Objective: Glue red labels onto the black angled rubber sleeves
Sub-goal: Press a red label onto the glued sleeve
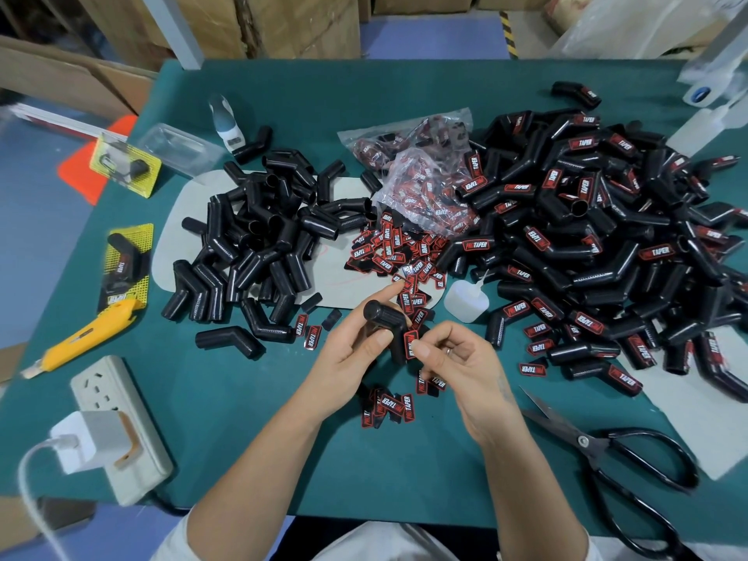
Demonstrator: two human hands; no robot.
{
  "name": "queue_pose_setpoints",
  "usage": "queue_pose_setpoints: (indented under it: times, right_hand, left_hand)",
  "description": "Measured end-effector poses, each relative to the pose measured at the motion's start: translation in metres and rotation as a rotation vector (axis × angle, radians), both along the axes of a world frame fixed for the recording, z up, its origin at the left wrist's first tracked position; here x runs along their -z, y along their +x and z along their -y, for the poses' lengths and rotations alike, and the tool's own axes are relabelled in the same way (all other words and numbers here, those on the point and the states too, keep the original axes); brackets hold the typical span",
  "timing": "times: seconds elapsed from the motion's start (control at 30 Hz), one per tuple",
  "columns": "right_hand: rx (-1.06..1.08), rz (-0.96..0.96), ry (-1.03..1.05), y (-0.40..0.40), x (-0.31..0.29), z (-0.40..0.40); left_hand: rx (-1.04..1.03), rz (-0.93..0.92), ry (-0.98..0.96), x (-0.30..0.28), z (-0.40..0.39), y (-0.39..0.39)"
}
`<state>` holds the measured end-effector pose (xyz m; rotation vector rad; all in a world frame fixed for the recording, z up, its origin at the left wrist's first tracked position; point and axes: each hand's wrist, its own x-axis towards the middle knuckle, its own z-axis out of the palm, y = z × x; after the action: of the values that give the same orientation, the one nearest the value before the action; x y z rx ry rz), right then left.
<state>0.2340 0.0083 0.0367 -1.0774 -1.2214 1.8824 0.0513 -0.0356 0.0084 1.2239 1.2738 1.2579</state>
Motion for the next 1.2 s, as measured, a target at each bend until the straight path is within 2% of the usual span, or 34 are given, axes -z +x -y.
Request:
queue_pose_setpoints:
  times: [1.2]
  right_hand:
    - [0.026, 0.042, 0.000, 0.0009, 0.0022, 0.0001]
  left_hand:
    - [-0.007, 0.008, 0.008, 0.0014, -0.0014, 0.0013]
